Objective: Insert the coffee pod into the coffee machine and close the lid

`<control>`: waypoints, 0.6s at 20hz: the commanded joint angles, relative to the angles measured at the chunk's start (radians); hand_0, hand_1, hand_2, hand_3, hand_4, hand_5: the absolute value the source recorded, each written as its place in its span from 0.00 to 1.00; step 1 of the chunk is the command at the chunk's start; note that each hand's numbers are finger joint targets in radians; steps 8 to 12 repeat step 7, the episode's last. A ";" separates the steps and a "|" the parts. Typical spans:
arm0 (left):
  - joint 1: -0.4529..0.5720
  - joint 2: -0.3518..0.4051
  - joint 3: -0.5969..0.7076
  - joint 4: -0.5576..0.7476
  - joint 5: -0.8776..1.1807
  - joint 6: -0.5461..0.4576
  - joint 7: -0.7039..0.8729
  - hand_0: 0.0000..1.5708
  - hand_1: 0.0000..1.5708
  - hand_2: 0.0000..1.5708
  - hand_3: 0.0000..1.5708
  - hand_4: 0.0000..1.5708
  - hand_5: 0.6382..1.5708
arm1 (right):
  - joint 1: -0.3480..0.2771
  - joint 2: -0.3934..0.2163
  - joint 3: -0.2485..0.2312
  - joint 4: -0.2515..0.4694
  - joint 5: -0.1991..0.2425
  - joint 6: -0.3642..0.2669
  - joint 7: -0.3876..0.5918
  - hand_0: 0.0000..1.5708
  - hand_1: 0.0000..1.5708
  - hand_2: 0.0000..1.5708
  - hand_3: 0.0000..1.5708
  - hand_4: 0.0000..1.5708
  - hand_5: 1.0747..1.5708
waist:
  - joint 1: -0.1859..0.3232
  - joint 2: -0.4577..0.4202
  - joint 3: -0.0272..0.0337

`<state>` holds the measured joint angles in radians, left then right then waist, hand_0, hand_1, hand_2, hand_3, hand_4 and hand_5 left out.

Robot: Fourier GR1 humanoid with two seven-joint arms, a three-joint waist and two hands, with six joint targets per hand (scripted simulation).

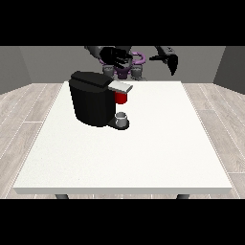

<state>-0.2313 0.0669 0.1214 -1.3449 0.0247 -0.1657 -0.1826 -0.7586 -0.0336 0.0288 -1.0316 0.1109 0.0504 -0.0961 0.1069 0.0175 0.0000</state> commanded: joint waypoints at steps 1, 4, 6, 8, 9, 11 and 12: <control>-0.001 0.000 0.011 0.002 0.009 0.017 0.027 0.00 0.00 0.00 0.00 0.12 1.00 | 0.107 0.032 0.052 -0.060 -0.068 0.032 -0.095 0.00 0.00 0.00 0.00 0.22 1.00 | -0.030 -0.044 0.0003; 0.059 -0.010 -0.004 0.024 0.004 0.003 0.008 0.00 0.00 0.00 0.00 0.12 1.00 | 0.214 0.033 0.098 -0.106 -0.178 -0.007 -0.060 0.00 0.00 0.00 0.00 0.18 1.00 | -0.037 -0.106 0.0003; 0.074 0.017 0.041 0.104 -0.003 0.011 -0.080 0.00 0.00 0.00 0.00 0.12 1.00 | 0.297 0.033 0.177 -0.170 -0.197 -0.046 -0.040 0.00 0.00 0.00 0.00 0.16 1.00 | -0.112 -0.113 -0.0003; 0.067 0.021 0.042 0.075 -0.002 0.029 -0.011 0.00 0.00 0.00 0.00 0.12 1.00 | 0.369 0.033 0.183 -0.158 -0.183 -0.067 -0.098 0.00 0.00 0.00 0.00 0.10 1.00 | -0.107 -0.123 0.0002; 0.067 0.021 0.042 0.075 -0.002 0.029 -0.011 0.00 0.00 0.00 0.00 0.12 1.00 | 0.369 0.033 0.183 -0.158 -0.183 -0.067 -0.098 0.00 0.00 0.00 0.00 0.10 1.00 | -0.107 -0.123 0.0002; 0.067 0.021 0.042 0.075 -0.002 0.029 -0.011 0.00 0.00 0.00 0.00 0.12 1.00 | 0.369 0.033 0.183 -0.158 -0.183 -0.067 -0.098 0.00 0.00 0.00 0.00 0.10 1.00 | -0.107 -0.123 0.0002; 0.067 0.021 0.042 0.075 -0.002 0.029 -0.011 0.00 0.00 0.00 0.00 0.12 1.00 | 0.369 0.033 0.183 -0.158 -0.183 -0.067 -0.098 0.00 0.00 0.00 0.00 0.10 1.00 | -0.107 -0.123 0.0002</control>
